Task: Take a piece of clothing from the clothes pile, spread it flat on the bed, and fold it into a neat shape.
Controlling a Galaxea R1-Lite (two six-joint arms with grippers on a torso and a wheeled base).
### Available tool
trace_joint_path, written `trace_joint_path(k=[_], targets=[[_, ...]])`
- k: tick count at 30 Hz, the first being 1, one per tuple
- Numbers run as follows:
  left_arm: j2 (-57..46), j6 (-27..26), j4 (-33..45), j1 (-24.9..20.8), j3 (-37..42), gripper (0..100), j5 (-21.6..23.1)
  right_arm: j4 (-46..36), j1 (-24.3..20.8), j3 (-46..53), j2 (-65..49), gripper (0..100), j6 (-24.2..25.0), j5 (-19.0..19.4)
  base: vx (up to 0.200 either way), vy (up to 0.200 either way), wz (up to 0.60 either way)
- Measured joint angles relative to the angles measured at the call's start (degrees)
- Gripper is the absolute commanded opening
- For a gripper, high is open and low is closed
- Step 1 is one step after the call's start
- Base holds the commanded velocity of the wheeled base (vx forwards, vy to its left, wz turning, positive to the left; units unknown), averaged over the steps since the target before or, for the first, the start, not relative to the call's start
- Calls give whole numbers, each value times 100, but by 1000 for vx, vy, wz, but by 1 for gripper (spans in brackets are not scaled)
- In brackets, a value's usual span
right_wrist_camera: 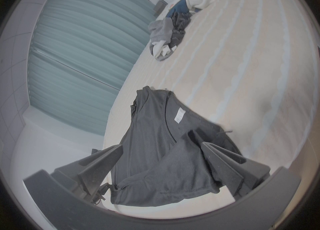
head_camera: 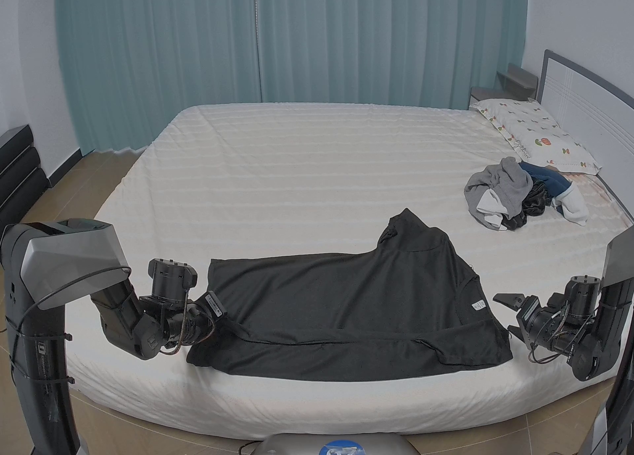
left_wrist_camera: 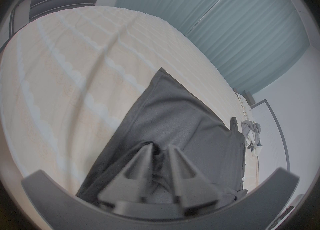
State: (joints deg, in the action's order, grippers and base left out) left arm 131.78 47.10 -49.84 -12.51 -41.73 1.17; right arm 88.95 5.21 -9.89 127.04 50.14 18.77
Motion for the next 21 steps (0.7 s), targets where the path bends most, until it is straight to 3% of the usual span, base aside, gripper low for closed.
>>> trace_joint_path(k=[12,21], targets=[[11,530,-17,226,11,0,-215,-11,-119,-386,-196,100,-235,-191,0,0,0],[24,563,-22,232,17,0,-207,-2,-160,-670,207,100,-1037,-151,0,0,0]])
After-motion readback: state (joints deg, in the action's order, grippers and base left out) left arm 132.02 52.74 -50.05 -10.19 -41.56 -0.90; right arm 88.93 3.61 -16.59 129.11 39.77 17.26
